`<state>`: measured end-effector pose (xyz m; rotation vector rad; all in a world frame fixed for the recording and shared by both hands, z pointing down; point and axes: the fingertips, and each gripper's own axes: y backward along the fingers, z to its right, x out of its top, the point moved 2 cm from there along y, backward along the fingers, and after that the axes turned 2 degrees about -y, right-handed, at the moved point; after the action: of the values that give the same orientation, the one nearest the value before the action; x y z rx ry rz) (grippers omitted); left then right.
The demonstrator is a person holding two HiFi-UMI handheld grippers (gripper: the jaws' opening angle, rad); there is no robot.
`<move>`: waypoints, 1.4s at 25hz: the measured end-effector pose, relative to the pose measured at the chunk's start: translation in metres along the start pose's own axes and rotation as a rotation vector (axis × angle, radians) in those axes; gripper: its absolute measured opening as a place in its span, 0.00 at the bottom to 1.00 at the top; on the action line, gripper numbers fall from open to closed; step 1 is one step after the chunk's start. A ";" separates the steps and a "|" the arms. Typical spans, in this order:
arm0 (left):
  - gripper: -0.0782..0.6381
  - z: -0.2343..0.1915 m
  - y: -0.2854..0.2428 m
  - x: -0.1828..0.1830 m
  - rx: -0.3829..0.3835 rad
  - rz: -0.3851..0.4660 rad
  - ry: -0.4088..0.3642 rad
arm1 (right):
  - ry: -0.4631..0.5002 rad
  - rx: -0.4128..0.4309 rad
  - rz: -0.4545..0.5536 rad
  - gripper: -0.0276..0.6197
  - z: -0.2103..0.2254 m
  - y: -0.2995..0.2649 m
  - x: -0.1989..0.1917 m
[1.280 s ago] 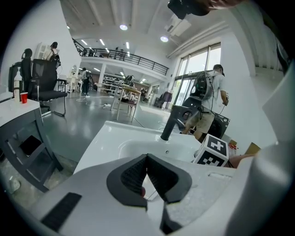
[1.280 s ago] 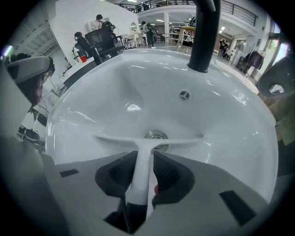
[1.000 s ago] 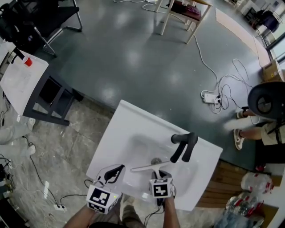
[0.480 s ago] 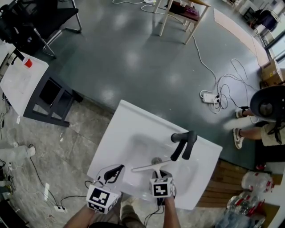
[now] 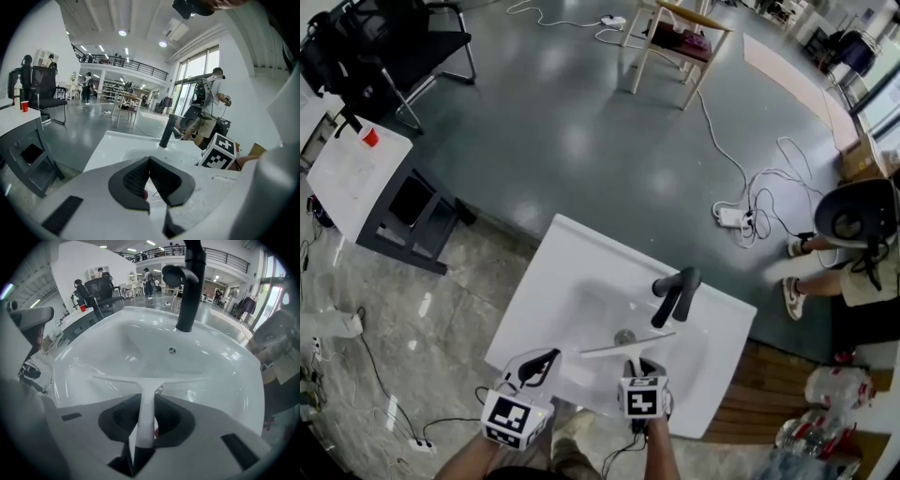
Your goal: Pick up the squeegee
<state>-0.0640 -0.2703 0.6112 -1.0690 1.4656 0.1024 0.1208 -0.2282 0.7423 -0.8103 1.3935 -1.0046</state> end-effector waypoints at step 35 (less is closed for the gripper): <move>0.11 0.167 0.157 0.052 -0.055 0.281 -0.188 | -0.183 -0.249 0.573 0.16 0.035 0.308 -0.075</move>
<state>-0.0319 -0.1044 0.4472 -0.8658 1.4395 0.4338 0.1881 -0.0437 0.4913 -0.6065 1.4867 -0.3135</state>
